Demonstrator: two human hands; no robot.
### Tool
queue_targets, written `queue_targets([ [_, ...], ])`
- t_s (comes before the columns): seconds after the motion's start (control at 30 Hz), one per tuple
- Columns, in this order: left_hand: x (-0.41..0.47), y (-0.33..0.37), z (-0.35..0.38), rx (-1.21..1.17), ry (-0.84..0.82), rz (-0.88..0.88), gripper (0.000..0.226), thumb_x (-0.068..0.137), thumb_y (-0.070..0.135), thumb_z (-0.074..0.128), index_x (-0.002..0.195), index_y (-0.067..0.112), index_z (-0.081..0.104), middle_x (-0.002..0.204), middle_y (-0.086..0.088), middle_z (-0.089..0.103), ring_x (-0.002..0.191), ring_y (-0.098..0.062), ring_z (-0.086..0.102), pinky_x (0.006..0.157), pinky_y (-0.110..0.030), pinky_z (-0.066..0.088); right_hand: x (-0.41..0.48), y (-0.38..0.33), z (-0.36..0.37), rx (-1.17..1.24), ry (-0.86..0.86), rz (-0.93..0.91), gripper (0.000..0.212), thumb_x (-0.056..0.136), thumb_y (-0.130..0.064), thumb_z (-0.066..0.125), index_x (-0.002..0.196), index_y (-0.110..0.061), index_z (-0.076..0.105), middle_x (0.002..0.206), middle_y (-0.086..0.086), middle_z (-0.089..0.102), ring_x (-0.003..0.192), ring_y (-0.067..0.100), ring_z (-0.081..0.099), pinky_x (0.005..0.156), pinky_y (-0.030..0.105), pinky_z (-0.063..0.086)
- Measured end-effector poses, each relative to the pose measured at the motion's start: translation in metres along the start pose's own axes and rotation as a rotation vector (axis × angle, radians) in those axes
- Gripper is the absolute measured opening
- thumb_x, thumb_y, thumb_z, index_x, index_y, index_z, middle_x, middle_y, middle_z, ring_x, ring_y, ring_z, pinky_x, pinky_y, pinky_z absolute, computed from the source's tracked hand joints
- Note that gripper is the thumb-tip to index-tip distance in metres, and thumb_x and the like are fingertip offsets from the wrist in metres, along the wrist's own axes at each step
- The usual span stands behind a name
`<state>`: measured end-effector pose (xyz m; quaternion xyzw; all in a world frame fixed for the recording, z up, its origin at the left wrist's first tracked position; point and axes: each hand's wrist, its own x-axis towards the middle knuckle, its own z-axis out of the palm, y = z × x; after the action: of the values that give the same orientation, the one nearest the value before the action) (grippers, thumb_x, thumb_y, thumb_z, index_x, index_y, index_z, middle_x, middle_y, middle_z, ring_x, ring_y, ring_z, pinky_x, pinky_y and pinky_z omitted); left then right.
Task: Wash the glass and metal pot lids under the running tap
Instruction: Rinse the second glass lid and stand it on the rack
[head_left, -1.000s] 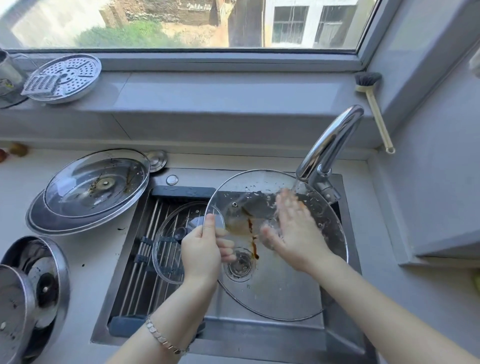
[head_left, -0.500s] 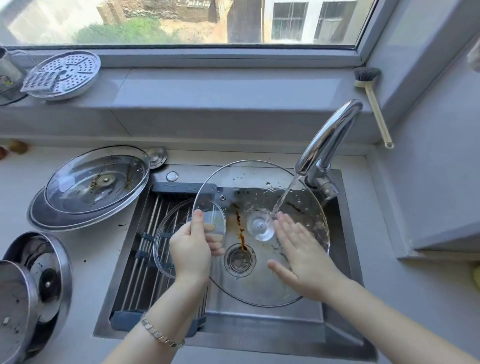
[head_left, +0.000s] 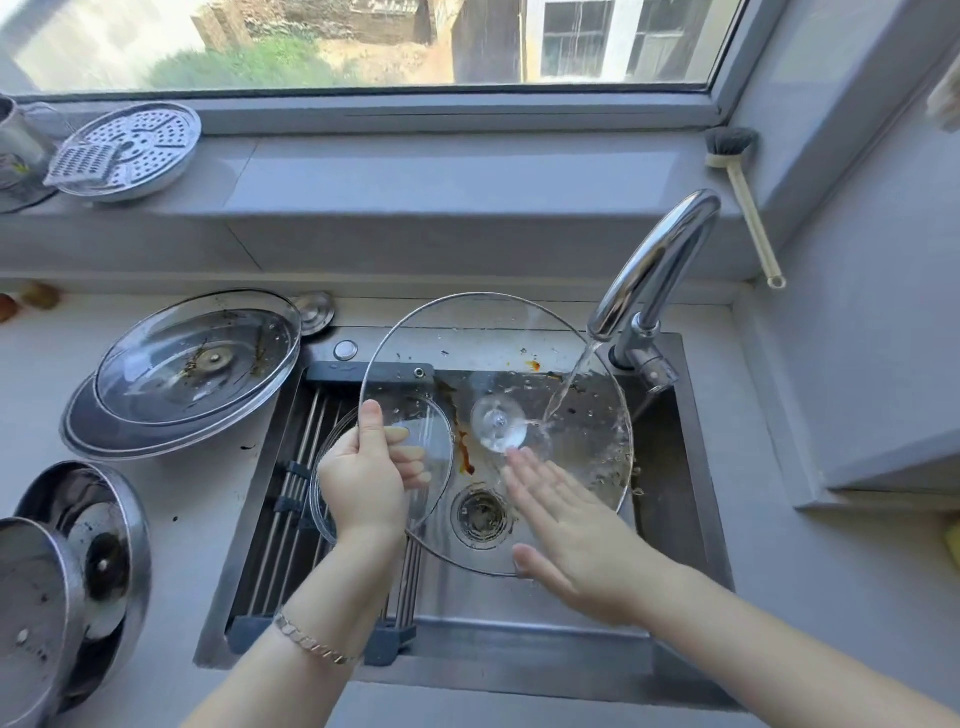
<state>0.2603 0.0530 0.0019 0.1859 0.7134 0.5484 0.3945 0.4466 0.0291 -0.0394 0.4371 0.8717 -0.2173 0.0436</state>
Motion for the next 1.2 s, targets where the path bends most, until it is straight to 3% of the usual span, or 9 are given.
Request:
queue_targets([
  [0.07,0.001,0.001,0.000,-0.020,0.015,-0.005,0.043,0.095,0.036,0.046,0.072,0.002,0.057,0.056,-0.016,0.057,0.031,-0.011,0.052,0.037,-0.022,0.050,0.002,0.004,0.002,-0.020,0.065,-0.011,0.079,0.090,-0.062,0.001,0.148,-0.008,0.004,0.156,0.012,0.000,0.143,0.023,-0.014,0.114,0.026,-0.005],
  [0.17,0.002,0.003,0.003,-0.062,0.032,-0.015,0.042,0.096,0.034,0.045,0.072,0.001,0.055,0.056,-0.016,0.055,0.031,-0.013,0.049,0.036,-0.022,0.047,0.003,0.014,-0.009,0.071,0.059,0.133,0.091,0.069,-0.074,-0.019,0.140,-0.017,-0.022,0.150,0.005,-0.028,0.140,0.017,-0.027,0.112,0.025,-0.018],
  [0.3,0.001,-0.002,0.008,-0.047,0.043,-0.034,0.043,0.096,0.034,0.046,0.078,-0.003,0.057,0.055,-0.015,0.055,0.030,-0.012,0.049,0.035,-0.020,0.045,0.004,-0.023,0.004,0.047,-0.005,-0.158,0.077,0.092,-0.061,0.006,0.147,-0.007,0.010,0.154,0.011,0.008,0.143,0.026,0.010,0.114,0.026,0.000],
  [0.43,0.006,-0.006,0.009,-0.063,0.045,-0.074,0.043,0.095,0.035,0.046,0.075,-0.002,0.056,0.046,-0.012,0.056,0.027,-0.011,0.048,0.034,-0.020,0.046,0.009,-0.005,-0.006,0.078,0.045,-0.058,0.085,0.076,-0.071,-0.014,0.142,-0.018,-0.012,0.154,0.003,-0.015,0.142,0.016,-0.018,0.109,0.017,-0.021],
  [0.6,-0.002,-0.014,0.012,0.031,-0.003,-0.086,0.044,0.095,0.033,0.046,0.067,0.001,0.058,0.032,0.002,0.055,0.028,-0.004,0.050,0.032,-0.013,0.040,0.025,-0.035,-0.007,0.122,0.034,-0.245,0.080,0.082,-0.064,0.000,0.141,-0.011,-0.009,0.149,0.000,-0.014,0.139,0.018,-0.018,0.112,0.020,-0.015],
  [0.73,-0.011,-0.018,0.015,0.035,-0.085,-0.124,0.046,0.095,0.031,0.047,0.061,0.002,0.057,0.037,0.000,0.058,0.030,-0.009,0.053,0.033,-0.016,0.043,0.039,-0.021,-0.017,0.109,0.064,-0.041,0.091,0.069,-0.069,-0.013,0.141,-0.014,-0.017,0.143,-0.004,-0.029,0.136,0.010,-0.028,0.115,0.026,-0.015],
  [0.87,-0.007,-0.025,0.012,0.112,-0.078,-0.116,0.046,0.093,0.037,0.050,0.067,-0.001,0.057,0.055,-0.011,0.057,0.053,-0.018,0.055,0.052,-0.026,0.044,0.024,-0.047,-0.004,0.151,0.038,-0.260,0.081,0.084,-0.060,0.002,0.143,-0.007,-0.011,0.149,0.001,-0.022,0.140,0.010,-0.022,0.114,0.023,-0.014],
  [1.07,-0.015,-0.020,0.015,0.123,-0.184,-0.127,0.046,0.096,0.029,0.046,0.060,0.006,0.061,0.038,0.005,0.061,0.035,-0.004,0.058,0.036,-0.014,0.045,0.051,-0.025,-0.011,0.110,0.102,-0.097,0.093,0.070,-0.071,-0.017,0.145,-0.015,-0.011,0.147,-0.006,-0.022,0.138,0.008,-0.023,0.112,0.021,-0.017],
  [1.2,-0.019,-0.015,0.015,0.085,-0.242,-0.184,0.051,0.097,0.033,0.041,0.063,-0.002,0.056,0.034,-0.002,0.056,0.029,-0.012,0.054,0.032,-0.022,0.046,0.066,-0.005,-0.017,0.023,0.163,-0.006,0.086,0.074,-0.070,-0.018,0.142,-0.017,-0.014,0.148,-0.006,-0.021,0.140,0.011,-0.020,0.111,0.022,-0.018],
])
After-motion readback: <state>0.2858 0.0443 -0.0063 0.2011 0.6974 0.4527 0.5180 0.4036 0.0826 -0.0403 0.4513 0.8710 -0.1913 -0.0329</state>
